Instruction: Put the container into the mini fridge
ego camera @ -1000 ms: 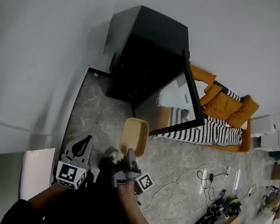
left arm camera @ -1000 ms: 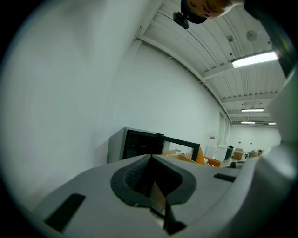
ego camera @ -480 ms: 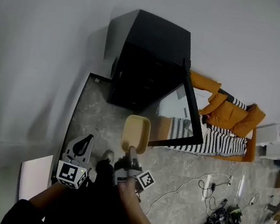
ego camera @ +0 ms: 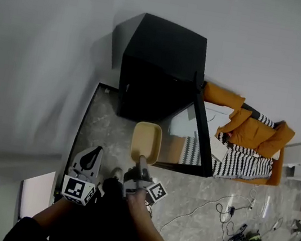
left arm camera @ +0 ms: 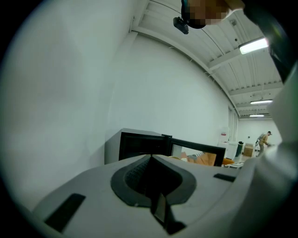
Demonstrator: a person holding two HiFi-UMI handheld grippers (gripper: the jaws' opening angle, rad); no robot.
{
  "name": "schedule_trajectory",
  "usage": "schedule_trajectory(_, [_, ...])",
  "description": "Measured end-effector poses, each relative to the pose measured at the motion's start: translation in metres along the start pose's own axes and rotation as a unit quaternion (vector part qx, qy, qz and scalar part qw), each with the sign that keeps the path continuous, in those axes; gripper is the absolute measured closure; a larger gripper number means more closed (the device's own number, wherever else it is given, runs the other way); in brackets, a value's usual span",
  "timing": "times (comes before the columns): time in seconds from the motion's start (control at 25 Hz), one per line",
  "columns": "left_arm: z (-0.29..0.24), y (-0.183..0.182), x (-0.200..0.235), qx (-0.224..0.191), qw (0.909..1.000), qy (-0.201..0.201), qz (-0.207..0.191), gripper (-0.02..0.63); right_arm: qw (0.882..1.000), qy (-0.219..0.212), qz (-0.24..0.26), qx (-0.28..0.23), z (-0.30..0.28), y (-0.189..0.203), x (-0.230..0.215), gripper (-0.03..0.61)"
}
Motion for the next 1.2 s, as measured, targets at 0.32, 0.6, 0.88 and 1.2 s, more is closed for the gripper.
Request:
schedule_trajectory(0.32, [-0.036,-0.013,0.002,-0.014,0.9998,-0.011,-0.003,0.609,1.000,0.010,-0.008,0.003,-0.032,-0.022,-0.009,0.399])
schedule_trajectory(0.6, [-0.075,-0.026,0.016,-0.011,0.9999,-0.002,-0.008,0.609,1.000,0.016,-0.012,-0.016,-0.063,-0.031,-0.020,0.399])
schedule_trajectory(0.88, [-0.126,-0.021,0.035,0.001,0.9994,0.033,-0.006,0.609,0.999,0.029,-0.015,-0.040,-0.101,-0.040,-0.032,0.399])
schedule_trajectory(1.2, [-0.172,-0.022,0.060,0.010,0.9980,0.062,-0.005,0.609,0.997,0.040,-0.017,-0.062,-0.145,-0.043,-0.043,0.399])
Point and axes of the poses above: the fingertips, and each gripper's own axes: z backward along the fingers, x to its left, y out of its underside, the point moved 7 cm from there along z, backward along the fingers, and after that the axes turned 6 degrees about z, right-handed, at the moved point
